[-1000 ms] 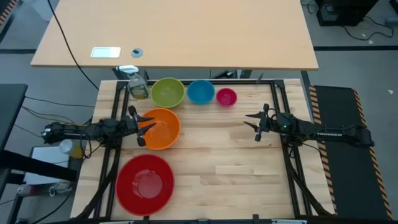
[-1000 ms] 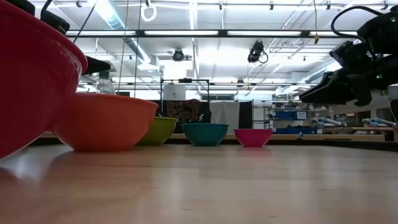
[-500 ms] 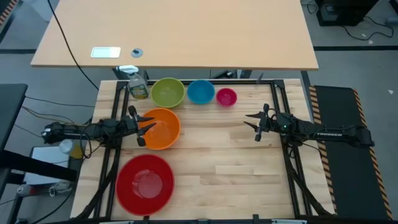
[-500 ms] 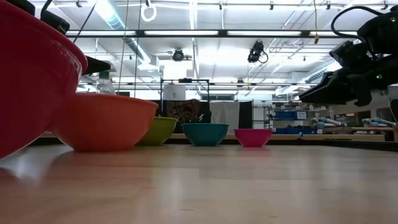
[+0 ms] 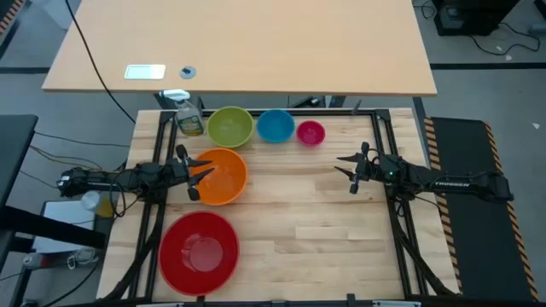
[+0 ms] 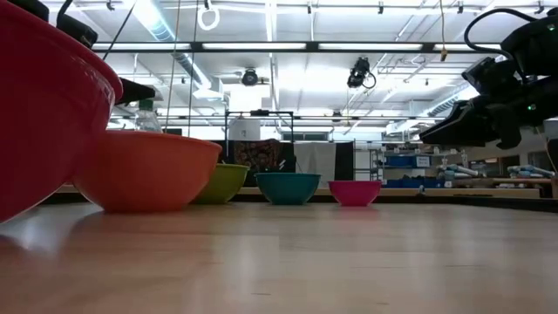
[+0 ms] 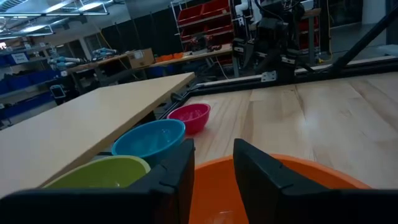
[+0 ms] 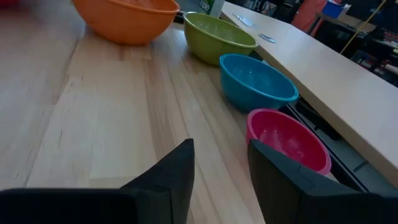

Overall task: Nest bowls inside each other
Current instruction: Stack the orange bowl on top of the red bowl

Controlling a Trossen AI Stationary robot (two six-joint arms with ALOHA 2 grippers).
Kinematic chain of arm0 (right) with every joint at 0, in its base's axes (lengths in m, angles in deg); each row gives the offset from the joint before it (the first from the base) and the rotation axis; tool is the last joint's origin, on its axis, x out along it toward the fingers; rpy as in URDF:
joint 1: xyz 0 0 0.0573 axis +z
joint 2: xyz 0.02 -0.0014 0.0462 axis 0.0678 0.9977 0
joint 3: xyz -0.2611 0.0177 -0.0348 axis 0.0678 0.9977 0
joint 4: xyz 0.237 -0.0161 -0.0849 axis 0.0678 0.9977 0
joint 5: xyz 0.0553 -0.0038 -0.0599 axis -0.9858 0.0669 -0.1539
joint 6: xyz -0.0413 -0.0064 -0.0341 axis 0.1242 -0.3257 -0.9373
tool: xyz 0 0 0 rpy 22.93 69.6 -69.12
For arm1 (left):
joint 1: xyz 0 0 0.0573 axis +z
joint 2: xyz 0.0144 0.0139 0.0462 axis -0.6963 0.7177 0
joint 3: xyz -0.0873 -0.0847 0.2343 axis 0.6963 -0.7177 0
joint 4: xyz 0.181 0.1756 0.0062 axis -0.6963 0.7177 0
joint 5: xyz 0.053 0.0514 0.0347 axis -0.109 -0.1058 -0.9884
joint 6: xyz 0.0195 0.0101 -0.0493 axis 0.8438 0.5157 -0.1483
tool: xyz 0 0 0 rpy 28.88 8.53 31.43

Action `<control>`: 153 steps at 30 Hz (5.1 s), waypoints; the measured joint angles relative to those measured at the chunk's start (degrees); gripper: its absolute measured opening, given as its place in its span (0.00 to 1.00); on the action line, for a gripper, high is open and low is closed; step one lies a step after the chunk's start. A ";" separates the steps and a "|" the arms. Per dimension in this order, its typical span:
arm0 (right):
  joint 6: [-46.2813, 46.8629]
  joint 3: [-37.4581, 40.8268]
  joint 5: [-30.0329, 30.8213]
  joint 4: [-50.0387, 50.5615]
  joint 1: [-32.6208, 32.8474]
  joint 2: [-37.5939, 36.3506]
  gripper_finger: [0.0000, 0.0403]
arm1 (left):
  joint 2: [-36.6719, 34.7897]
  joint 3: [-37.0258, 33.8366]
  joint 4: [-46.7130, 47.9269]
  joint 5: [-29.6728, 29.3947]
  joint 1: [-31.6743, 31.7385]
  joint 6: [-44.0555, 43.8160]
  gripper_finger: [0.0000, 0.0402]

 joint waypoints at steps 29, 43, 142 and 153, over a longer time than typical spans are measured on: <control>22.12 -1.60 -2.08 -32.62 -0.20 4.19 0.39 | -0.03 -0.01 -34.63 -1.08 -0.02 -59.54 0.28; 46.65 -32.22 -7.02 -32.37 1.68 40.42 0.39 | -0.01 -0.01 -34.47 -5.54 0.00 -61.18 0.28; 56.84 -98.58 -12.11 13.01 17.41 97.24 0.07 | 7.22 30.37 11.71 8.22 0.00 -55.65 0.75; 46.90 -131.54 -10.79 35.81 20.68 112.64 0.07 | 9.84 30.34 10.24 8.06 0.00 -56.58 0.75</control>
